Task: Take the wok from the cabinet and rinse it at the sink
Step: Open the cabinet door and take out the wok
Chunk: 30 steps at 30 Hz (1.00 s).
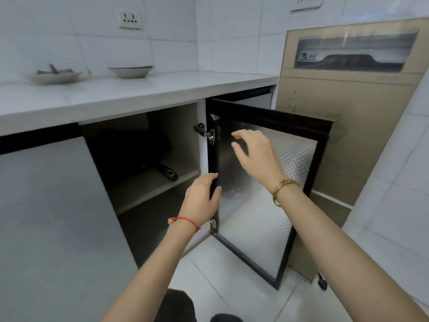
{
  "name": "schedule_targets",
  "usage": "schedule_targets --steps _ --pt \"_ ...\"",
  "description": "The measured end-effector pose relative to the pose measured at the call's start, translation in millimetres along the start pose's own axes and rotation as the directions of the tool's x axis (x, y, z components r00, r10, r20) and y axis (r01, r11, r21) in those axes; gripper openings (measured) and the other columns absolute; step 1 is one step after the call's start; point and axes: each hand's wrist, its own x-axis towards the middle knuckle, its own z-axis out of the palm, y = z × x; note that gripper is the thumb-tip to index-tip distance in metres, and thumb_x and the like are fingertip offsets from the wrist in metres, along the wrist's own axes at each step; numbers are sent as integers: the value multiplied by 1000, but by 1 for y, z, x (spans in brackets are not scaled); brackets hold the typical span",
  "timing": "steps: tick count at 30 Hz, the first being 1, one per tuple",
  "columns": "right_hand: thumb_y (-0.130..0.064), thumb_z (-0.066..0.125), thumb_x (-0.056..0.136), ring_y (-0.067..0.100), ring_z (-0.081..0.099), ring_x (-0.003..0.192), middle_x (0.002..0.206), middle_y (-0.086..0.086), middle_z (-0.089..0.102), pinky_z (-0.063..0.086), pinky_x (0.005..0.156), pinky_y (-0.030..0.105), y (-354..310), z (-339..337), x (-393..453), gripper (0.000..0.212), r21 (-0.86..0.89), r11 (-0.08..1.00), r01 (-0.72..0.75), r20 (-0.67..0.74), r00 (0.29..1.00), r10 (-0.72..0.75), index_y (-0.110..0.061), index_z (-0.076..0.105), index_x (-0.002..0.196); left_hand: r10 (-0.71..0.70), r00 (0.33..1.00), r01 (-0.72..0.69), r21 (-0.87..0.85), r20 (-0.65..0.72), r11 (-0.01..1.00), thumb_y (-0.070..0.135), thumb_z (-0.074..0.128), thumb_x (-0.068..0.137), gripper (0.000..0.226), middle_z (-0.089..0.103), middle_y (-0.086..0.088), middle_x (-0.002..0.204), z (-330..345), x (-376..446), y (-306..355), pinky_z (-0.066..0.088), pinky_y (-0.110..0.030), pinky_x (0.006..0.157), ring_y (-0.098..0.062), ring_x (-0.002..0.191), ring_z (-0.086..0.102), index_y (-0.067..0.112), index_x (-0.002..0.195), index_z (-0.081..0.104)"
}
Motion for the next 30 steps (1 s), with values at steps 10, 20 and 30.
schedule_targets --steps 10,20,30 --pt "-32 51 97 19 58 112 117 2 67 49 93 35 -73 89 11 34 158 986 -60 304 953 9 -14 59 126 -299 948 304 31 -113 952 26 49 99 45 52 -7 142 -74 -47 -75 37 -31 111 -21 133 47 11 141 46" --pt "-30 51 98 25 59 114 125 8 63 51 92 38 -90 200 58 39 137 982 -127 454 889 52 -12 54 132 -539 836 503 -248 -101 828 27 44 101 44 55 -12 139 -75 20 -149 40 -33 110 -26 130 51 7 141 46" --pt "-32 55 95 38 63 100 113 19 64 51 76 37 -64 294 96 38 35 959 -281 626 755 198 -3 57 119 -783 617 620 -663 80 420 40 42 100 47 56 -12 135 -42 112 -218 40 -39 108 -27 123 54 11 136 50"
